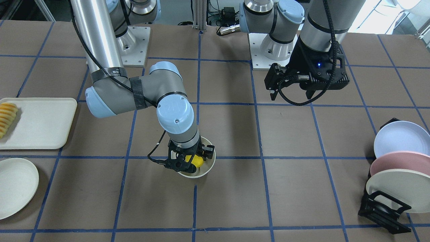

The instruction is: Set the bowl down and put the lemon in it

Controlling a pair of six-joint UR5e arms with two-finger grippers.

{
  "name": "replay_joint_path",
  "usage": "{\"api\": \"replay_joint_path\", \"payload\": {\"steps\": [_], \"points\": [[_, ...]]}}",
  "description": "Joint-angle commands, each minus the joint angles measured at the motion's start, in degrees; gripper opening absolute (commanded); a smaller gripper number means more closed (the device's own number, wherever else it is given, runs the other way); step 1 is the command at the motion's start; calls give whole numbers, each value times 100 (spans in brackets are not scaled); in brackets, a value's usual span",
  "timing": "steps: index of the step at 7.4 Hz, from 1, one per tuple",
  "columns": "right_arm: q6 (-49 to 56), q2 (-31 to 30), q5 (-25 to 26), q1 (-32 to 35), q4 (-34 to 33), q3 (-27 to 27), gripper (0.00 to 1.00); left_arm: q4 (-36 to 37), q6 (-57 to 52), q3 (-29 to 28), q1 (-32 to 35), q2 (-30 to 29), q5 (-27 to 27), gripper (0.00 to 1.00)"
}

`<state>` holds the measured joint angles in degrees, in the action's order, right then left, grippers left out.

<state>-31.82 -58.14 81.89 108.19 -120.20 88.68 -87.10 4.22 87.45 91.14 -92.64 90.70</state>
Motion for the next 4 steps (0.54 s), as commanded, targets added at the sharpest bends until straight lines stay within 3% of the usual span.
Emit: {"api": "replay_joint_path", "payload": {"steps": [1, 4], "points": [[9, 4, 168, -8, -64, 0, 100, 0, 0, 0, 0, 9, 0, 100], [124, -4, 240, -8, -47, 0, 100, 8, 0, 0, 0, 36, 0, 100]]}}
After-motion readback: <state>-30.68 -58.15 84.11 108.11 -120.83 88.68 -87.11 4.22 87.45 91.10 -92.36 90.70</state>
